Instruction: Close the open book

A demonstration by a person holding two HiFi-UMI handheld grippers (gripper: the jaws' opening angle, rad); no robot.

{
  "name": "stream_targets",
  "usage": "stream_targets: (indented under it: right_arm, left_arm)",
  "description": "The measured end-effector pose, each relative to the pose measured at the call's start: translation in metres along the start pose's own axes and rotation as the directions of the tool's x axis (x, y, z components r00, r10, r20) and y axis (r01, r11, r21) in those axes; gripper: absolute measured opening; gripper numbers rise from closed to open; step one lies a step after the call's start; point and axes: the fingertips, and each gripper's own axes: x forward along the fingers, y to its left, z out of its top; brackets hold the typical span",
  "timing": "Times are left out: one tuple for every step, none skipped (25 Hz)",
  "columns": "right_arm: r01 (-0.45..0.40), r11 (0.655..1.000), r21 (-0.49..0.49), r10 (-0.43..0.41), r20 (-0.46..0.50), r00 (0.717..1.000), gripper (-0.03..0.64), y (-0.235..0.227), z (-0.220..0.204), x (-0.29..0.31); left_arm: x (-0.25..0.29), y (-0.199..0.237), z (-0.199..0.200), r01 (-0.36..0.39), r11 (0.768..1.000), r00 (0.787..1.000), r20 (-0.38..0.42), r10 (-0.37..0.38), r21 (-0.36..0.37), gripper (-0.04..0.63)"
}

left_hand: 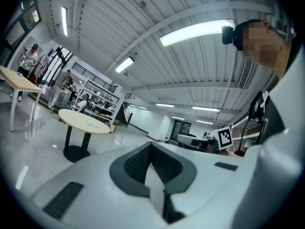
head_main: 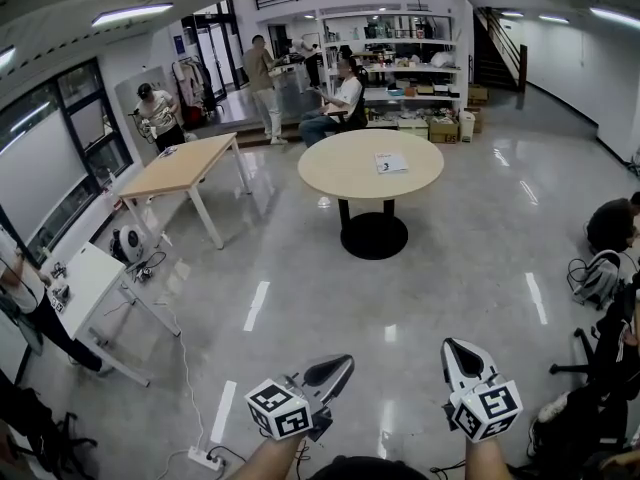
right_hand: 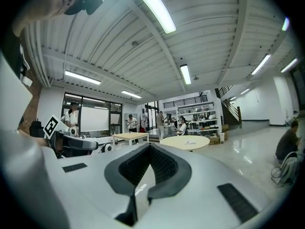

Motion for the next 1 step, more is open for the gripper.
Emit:
stream_targets:
  right_arm:
    - [0.000, 1.000, -0.003, 0.000, 0.002, 1.000, -0.002, 0.0021, 0.0006, 0.0001]
  left_arm:
    - [-0.0025, 0.0002, 0.0009, 0.000, 1.000, 1.000, 0.003, 0.000, 0.002, -0.011]
